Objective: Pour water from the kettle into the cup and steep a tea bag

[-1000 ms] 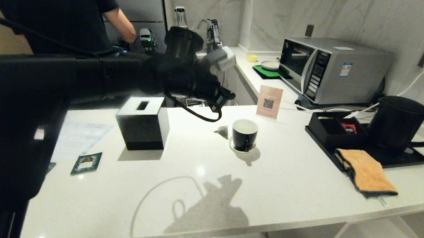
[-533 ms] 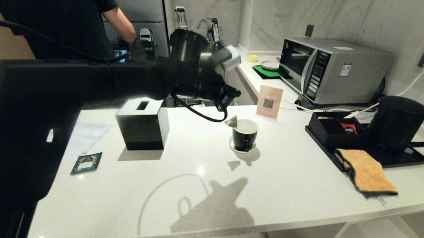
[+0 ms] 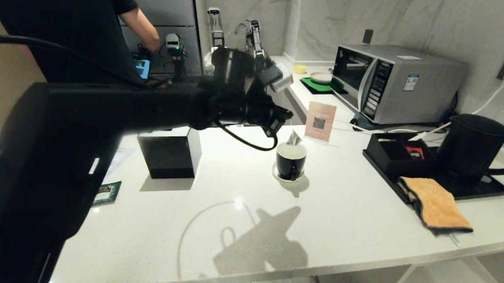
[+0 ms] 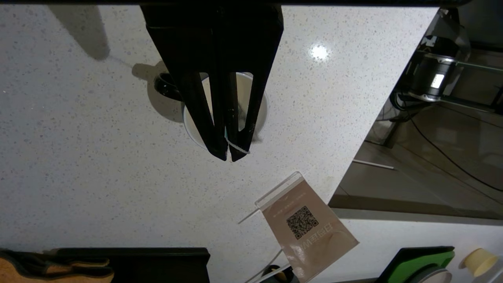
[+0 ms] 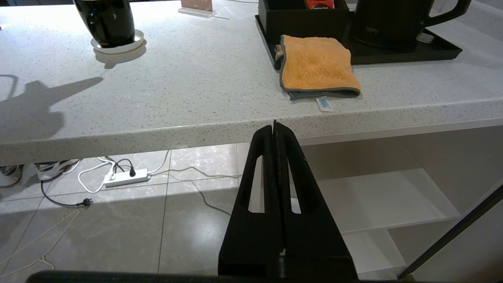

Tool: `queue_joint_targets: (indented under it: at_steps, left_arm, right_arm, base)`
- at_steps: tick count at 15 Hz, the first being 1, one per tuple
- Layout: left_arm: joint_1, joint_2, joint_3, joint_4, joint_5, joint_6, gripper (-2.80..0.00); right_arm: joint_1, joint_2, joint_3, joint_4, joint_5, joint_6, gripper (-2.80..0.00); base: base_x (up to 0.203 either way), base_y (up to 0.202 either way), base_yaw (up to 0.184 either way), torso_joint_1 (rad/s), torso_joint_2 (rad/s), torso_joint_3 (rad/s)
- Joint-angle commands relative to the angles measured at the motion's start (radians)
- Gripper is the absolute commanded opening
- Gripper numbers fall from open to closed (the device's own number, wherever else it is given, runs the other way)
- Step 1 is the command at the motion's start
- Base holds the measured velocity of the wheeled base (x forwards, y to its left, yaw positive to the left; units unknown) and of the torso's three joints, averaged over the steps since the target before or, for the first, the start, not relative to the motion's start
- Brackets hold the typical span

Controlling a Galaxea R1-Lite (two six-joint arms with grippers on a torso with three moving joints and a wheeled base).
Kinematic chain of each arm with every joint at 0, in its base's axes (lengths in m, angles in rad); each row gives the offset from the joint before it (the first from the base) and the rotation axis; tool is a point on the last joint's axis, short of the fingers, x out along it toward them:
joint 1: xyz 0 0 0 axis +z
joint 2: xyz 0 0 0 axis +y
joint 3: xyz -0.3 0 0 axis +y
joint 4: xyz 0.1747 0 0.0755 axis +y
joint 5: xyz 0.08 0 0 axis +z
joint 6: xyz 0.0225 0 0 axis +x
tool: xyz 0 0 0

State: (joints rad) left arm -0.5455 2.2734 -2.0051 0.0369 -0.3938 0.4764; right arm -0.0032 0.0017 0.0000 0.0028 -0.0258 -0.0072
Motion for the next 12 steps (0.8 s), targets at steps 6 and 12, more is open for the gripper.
queue_joint_targets:
  at_steps: [6,12]
  left_arm:
    - [-0.014,0.038,0.0,0.001,-0.008,0.005,-2.8]
    - [-0.016,0.044,0.0,0.001,-0.014,0.004,-2.8]
  right_arm:
    - [0.0,0.0,0.0,0.0,0.0,0.0,-2.8]
    - [0.0,0.0,0.0,0.0,0.0,0.0,-2.8]
  base:
    - [0.0,0.0,0.0,0.0,0.0,0.0]
    - [0.0,0.0,0.0,0.0,0.0,0.0]
